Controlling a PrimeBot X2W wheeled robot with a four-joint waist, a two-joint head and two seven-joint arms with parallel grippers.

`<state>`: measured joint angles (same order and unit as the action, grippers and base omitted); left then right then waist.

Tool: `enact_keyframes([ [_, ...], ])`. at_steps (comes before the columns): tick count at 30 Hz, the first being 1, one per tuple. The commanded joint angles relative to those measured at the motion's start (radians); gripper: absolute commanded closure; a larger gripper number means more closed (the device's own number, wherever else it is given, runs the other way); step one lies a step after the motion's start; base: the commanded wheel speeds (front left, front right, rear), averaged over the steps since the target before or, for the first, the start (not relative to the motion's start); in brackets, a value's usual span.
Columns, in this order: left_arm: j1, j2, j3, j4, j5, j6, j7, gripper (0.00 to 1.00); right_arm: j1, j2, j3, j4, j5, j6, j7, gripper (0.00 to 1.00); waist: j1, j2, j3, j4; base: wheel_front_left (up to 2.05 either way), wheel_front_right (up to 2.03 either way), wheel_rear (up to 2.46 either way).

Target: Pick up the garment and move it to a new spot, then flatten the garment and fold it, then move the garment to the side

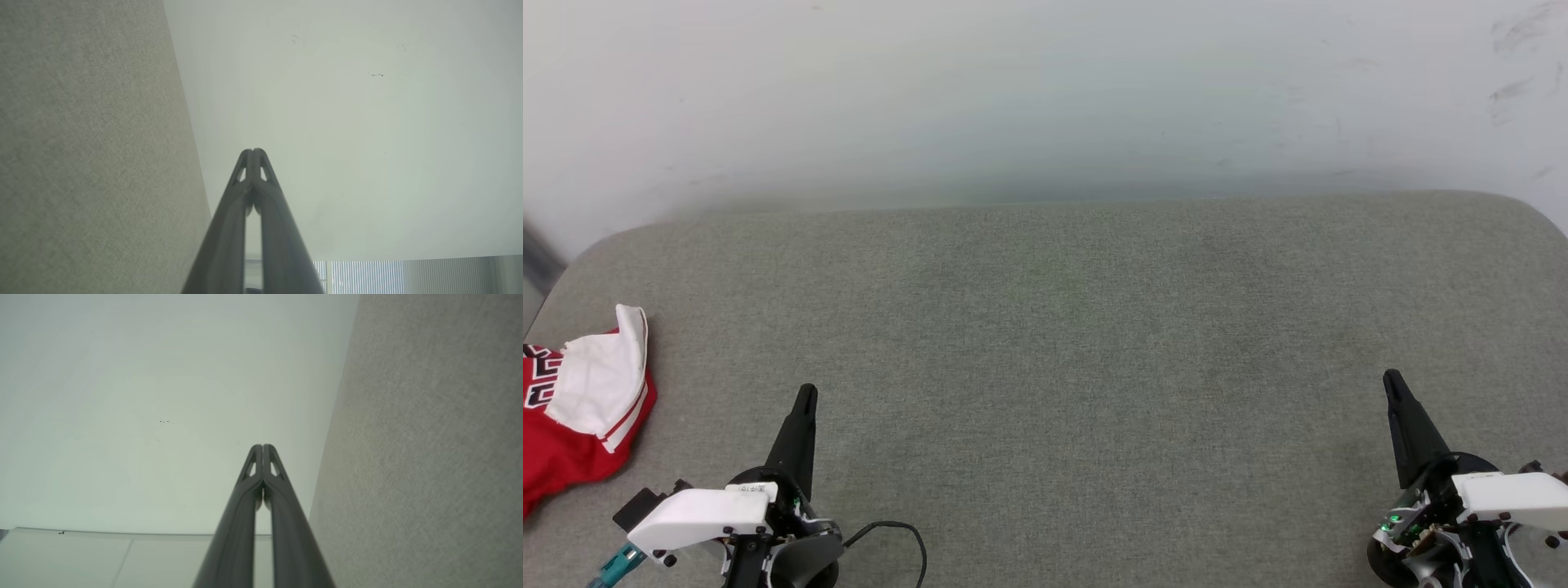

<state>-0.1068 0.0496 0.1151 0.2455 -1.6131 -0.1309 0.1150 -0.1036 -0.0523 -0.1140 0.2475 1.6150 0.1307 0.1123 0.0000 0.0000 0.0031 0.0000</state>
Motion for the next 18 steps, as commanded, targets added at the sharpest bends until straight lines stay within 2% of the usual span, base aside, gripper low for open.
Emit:
enact_keyframes([
  [1,-0.006,-0.001,0.001,0.000,0.000,-0.003,0.001,1.00,-0.013,0.003,0.000,0.001,-0.004,0.000,0.001,1.00,0.0000,0.0000,0.000,0.000,0.00,0.00,0.00],
  [18,-0.006,-0.001,0.001,0.000,0.000,-0.003,0.001,1.00,-0.013,0.003,0.000,0.001,-0.004,0.000,0.001,1.00,0.0000,0.0000,0.000,0.000,0.00,0.00,0.00],
])
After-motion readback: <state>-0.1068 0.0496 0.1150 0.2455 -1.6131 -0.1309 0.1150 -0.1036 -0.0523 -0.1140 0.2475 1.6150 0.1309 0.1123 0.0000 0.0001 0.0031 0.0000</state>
